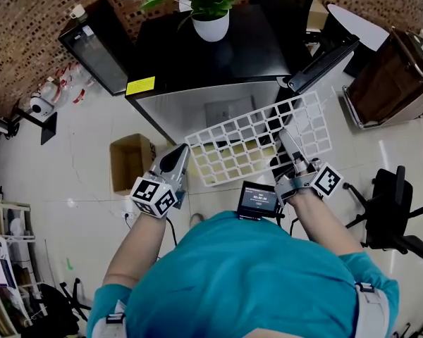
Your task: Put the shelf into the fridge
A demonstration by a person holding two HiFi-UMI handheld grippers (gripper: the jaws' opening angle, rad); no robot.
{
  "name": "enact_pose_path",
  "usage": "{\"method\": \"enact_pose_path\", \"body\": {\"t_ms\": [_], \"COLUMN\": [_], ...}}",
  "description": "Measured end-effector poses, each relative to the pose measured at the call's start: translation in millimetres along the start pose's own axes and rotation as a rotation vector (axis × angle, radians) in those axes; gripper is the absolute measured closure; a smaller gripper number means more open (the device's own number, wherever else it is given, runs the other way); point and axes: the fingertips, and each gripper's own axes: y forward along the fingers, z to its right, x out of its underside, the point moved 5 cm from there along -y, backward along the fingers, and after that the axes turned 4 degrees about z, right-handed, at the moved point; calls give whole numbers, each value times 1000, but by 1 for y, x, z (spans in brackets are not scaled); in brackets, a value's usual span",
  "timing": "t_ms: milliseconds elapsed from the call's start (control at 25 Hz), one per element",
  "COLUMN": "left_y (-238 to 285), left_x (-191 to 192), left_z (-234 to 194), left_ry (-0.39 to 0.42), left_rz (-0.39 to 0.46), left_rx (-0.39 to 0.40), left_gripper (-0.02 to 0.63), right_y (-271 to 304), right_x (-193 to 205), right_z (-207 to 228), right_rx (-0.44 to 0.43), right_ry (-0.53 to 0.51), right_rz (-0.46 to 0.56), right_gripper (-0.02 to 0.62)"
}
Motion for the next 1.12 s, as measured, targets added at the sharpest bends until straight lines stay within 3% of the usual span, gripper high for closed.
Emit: {"method": "enact_pose_path", "body": {"t_ms": [120, 360, 720, 960, 1120], "left_y": [-14, 1, 12, 31, 31], "left_x": [-7, -38, -24, -39, -33], "left_z": [-39, -179, -176, -244, -257], "left_ry": [-15, -78, -72, -118, -125], "left_rz": [13, -27, -5, 8, 7], "left_rx": [22, 66, 78, 65, 62], "left_gripper": [609, 609, 609, 609, 609], "right_y": [24, 143, 121, 192, 209], "right_x": [31, 87, 100, 103, 107], "right_z": [2, 43, 97, 146, 154], "right_rx": [24, 143, 163, 198, 217], "right_ry": [-5, 21, 131, 203, 198], "right_rz": [20, 62, 179, 251, 261], "right_gripper": [565, 565, 566, 566, 566]}}
